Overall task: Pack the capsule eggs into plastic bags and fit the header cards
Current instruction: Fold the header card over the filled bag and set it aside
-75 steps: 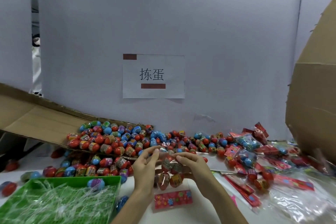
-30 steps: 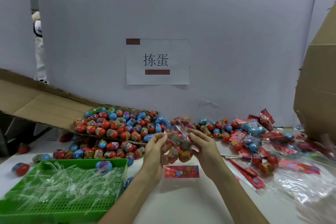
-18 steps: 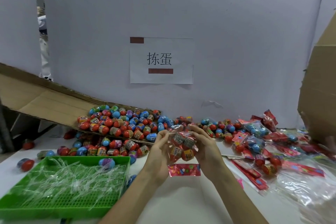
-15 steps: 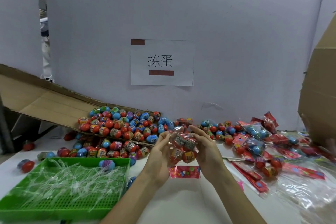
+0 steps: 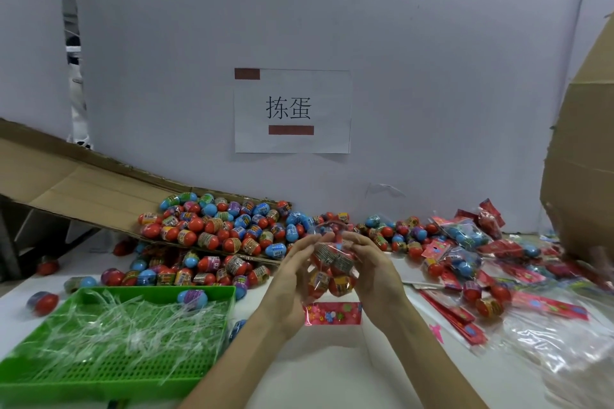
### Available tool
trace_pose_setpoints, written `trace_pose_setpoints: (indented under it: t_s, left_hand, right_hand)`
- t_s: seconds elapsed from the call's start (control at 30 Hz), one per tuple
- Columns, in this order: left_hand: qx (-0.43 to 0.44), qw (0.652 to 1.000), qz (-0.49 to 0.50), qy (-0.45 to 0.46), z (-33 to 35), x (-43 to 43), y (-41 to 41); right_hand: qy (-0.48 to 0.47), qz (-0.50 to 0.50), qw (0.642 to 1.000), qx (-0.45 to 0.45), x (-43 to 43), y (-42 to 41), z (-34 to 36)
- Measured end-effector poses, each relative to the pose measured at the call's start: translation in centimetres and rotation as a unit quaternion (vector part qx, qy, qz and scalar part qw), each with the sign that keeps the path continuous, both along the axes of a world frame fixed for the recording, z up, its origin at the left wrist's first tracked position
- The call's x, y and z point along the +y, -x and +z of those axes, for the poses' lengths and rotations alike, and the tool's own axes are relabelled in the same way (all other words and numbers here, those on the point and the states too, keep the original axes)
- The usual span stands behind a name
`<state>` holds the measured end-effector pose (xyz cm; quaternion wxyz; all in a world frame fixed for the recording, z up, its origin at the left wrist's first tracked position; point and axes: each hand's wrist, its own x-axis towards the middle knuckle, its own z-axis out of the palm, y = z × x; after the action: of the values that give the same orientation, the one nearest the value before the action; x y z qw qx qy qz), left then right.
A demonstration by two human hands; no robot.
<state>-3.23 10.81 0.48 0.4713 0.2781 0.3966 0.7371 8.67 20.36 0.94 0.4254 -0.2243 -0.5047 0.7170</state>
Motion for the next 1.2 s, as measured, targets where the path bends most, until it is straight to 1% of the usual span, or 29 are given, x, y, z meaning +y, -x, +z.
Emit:
trace_pose_setpoints:
  t_s: [0.27, 0.6, 0.77, 0.83, 0.93, 1.0, 1.1, 1.2]
  left_hand:
    - [0.008, 1.000, -0.003, 0.015, 0.29, -0.07, 0.06]
    - [-0.049, 0.999, 0.015, -0.011, -0.09, 0.21, 0.01]
    - [-0.023, 0.999, 0.025, 0.000, -0.08, 0.08, 0.15]
    - [-0.031, 0.999, 0.034, -0.002, -0.05, 0.08, 0.18]
    - [-0.066, 0.997, 0.028, -0.019, -0.07, 0.11, 0.20]
    - [-0.065, 0.998, 0.016, -0.018, -0.07, -0.08, 0.13]
    - [-0.068, 0.997, -0.022, -0.040, 0.14, -0.31, 0.03]
    - [-0.070, 0.997, -0.016, -0.043, 0.08, -0.38, -0.01]
  right_hand:
    - [-0.003, -0.003, 1.000, 0.014, 0.21, -0.19, 0.21]
    - [0.000, -0.003, 0.999, 0.043, -0.31, -0.26, 0.34]
    - [0.014, 0.000, 0.998, 0.066, 0.00, -0.31, 0.41]
    - [0.007, 0.001, 0.998, 0.065, 0.03, -0.17, 0.28]
    - [-0.006, 0.007, 0.998, 0.068, -0.10, -0.09, 0.28]
    - [-0.006, 0.015, 0.997, 0.072, -0.17, -0.15, 0.37]
    - [-0.009, 0.029, 0.997, 0.068, -0.29, -0.26, 0.49]
    - [-0.019, 0.037, 0.997, 0.058, -0.51, -0.26, 0.59]
